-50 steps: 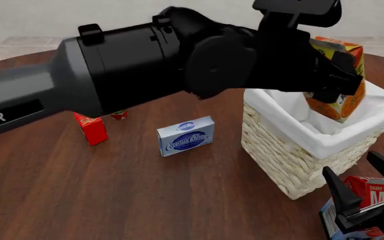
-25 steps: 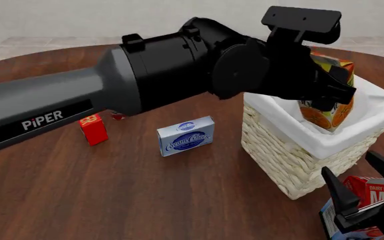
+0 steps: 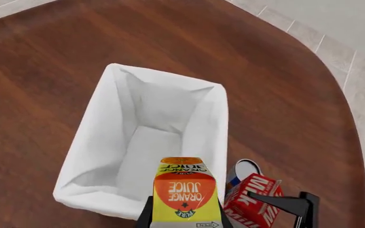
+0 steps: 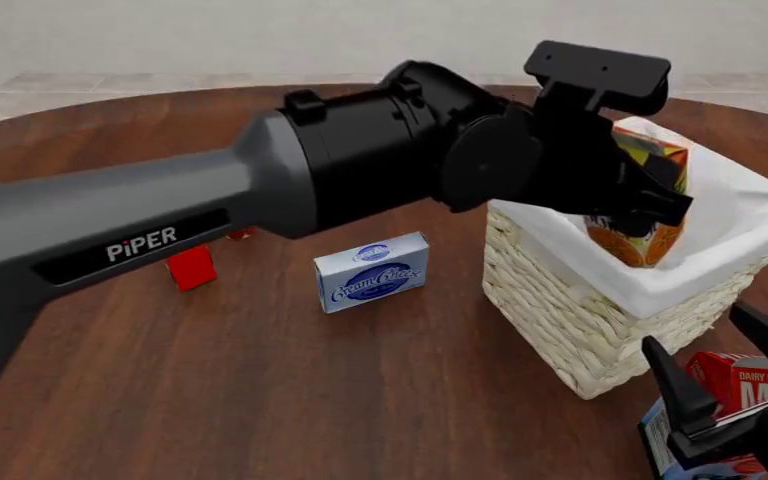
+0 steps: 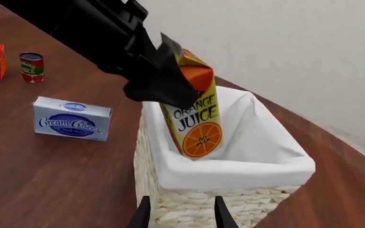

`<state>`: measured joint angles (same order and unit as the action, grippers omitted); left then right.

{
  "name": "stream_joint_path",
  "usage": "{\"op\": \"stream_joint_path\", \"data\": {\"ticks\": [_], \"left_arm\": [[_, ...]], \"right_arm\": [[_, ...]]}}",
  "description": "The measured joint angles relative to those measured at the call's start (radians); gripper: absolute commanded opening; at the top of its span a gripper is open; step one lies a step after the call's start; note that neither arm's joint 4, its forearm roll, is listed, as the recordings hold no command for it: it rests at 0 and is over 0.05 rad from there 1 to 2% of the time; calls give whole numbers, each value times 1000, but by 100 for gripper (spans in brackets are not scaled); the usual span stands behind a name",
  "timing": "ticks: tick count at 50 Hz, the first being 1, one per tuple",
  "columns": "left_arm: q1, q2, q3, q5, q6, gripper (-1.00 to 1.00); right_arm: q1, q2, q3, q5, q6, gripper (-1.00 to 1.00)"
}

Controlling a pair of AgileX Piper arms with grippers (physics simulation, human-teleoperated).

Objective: Pick up the orange juice, and put it in the basket.

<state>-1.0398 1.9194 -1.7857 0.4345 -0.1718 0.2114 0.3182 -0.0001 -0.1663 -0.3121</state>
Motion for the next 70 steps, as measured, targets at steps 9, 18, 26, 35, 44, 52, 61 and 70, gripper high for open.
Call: {"op": "stream_joint_path", "data": {"ticks": [9, 18, 26, 35, 44, 52, 61, 70], "left_arm": [[0, 9, -5, -2, 0, -100], [-11, 16, 2, -1, 11, 100], [-16, 19, 4, 0, 16, 100], [-19, 18, 4, 0, 21, 100], [-18, 15, 6, -1, 26, 100], [-16, 4, 6, 0, 36, 100], [-16, -15, -4, 7, 48, 100], [-20, -36, -18, 18, 56, 100]], "right_arm": [[0, 2, 0, 1, -6, 100], [2, 42, -1, -36, -11, 100], [4, 69, -2, -60, -16, 100], [5, 49, -2, -37, -20, 100], [5, 2, -1, 10, -20, 100], [4, -28, -1, 40, -21, 100], [4, -18, -1, 30, -22, 100], [4, 10, -1, 1, -23, 100]]}}
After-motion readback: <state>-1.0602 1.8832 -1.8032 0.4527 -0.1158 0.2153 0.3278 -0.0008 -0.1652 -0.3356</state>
